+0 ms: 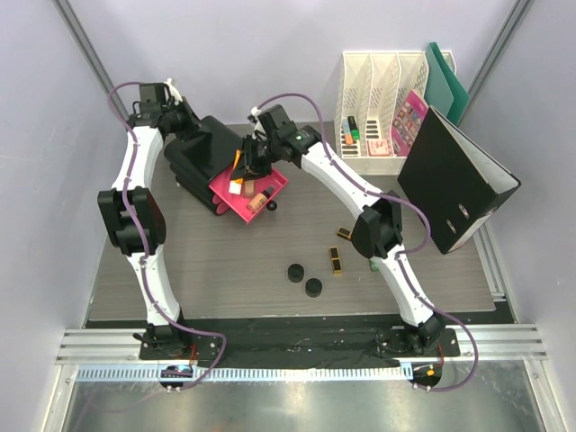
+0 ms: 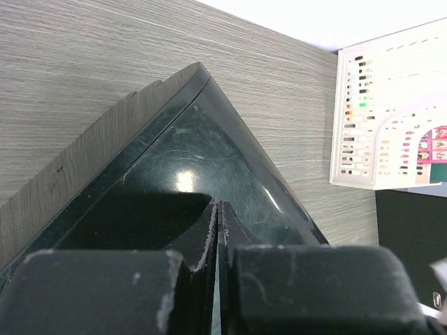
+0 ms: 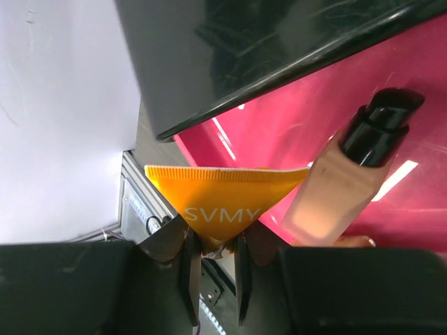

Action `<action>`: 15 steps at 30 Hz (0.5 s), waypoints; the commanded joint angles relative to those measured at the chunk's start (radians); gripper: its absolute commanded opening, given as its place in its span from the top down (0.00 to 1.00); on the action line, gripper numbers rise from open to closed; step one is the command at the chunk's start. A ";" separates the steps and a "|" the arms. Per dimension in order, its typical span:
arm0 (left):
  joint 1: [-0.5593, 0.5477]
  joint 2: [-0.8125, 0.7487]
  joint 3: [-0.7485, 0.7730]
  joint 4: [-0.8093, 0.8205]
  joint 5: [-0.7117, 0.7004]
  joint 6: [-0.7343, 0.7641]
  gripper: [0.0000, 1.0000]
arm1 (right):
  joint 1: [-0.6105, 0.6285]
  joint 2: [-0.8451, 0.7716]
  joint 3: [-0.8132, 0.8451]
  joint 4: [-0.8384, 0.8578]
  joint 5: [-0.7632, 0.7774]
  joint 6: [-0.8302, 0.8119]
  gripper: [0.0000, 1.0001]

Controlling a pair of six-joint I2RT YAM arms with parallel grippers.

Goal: Organize the makeup

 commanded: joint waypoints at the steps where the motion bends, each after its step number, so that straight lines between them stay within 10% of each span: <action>1: -0.003 0.119 -0.089 -0.301 -0.079 0.065 1.00 | 0.003 0.015 0.044 0.061 -0.036 0.025 0.72; 8: -0.003 0.116 -0.092 -0.302 -0.081 0.068 1.00 | 0.003 -0.003 0.041 0.088 0.005 0.027 0.30; 15: -0.003 0.122 -0.073 -0.310 -0.082 0.068 1.00 | 0.002 -0.080 0.014 0.096 0.104 0.002 0.24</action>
